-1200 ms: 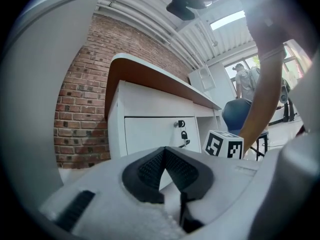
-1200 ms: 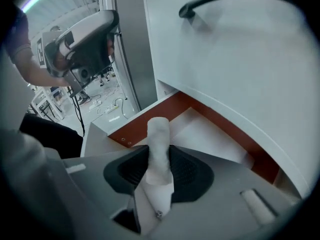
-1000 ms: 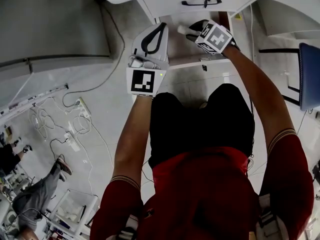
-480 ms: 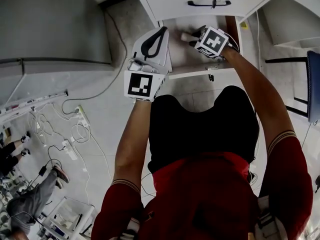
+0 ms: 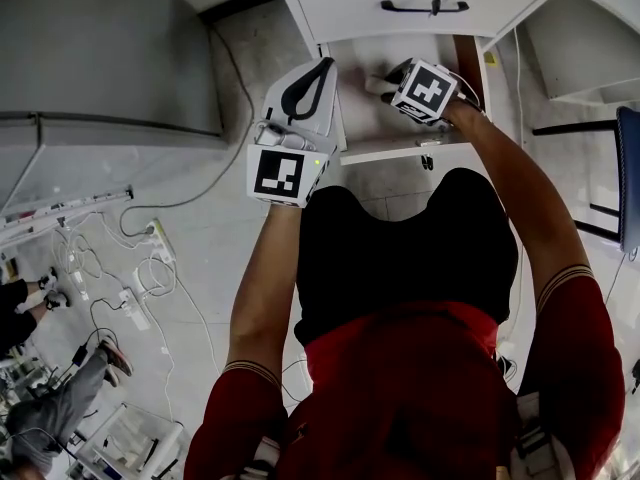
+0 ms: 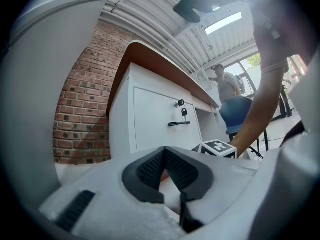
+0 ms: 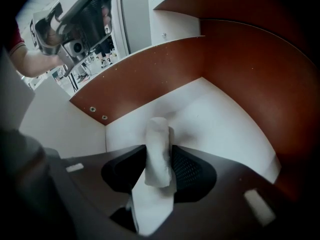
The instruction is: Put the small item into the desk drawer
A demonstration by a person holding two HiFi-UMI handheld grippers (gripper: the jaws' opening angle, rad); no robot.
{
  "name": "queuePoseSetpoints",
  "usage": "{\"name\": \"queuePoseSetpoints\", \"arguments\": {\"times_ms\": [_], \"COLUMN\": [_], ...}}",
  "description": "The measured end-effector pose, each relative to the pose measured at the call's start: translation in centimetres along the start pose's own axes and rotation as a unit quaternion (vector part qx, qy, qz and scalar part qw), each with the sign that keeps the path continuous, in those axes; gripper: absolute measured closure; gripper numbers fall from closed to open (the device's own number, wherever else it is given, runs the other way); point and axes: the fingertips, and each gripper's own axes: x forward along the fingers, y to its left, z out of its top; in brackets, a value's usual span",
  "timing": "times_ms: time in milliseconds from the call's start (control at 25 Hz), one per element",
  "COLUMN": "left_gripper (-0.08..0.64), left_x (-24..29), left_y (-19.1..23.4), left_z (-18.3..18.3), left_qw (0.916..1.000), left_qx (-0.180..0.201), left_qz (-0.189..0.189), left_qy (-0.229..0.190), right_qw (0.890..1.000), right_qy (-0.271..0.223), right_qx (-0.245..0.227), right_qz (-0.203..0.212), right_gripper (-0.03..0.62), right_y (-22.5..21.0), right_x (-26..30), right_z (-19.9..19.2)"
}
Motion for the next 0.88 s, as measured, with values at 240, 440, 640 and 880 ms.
{"name": "queuePoseSetpoints", "arguments": {"times_ms": [240,440,640,880], "left_gripper": [0.554,0.554,0.554,0.554], "left_x": [-0.4,-0.4,0.2,0.6], "left_y": [-0.2,-0.3,-0.5,-1.1], "left_z": [-1.0,-1.5,-0.8,-0.7], "left_qw": [1.0000,1.0000,1.0000,0.9999], "left_qx": [0.000,0.000,0.003,-0.003], "left_qz": [0.000,0.000,-0.004,-0.010], "left_qy": [-0.008,-0.008,-0.008,0.003], "right_qw": [0.999,0.998,0.995,0.986], "right_qy": [-0.018,-0.048,-0.089,-0.156], "right_qx": [-0.018,-0.026,-0.038,-0.051], "right_qz": [0.022,0.027,0.033,0.015], "right_gripper": [0.360,0.360,0.368,0.421], "right_y": [0.6,1.2,1.8,2.4], "right_x": [-0.5,-1.9,-4.2,-7.9], "right_z": [0.3,1.4,3.3,6.0]}}
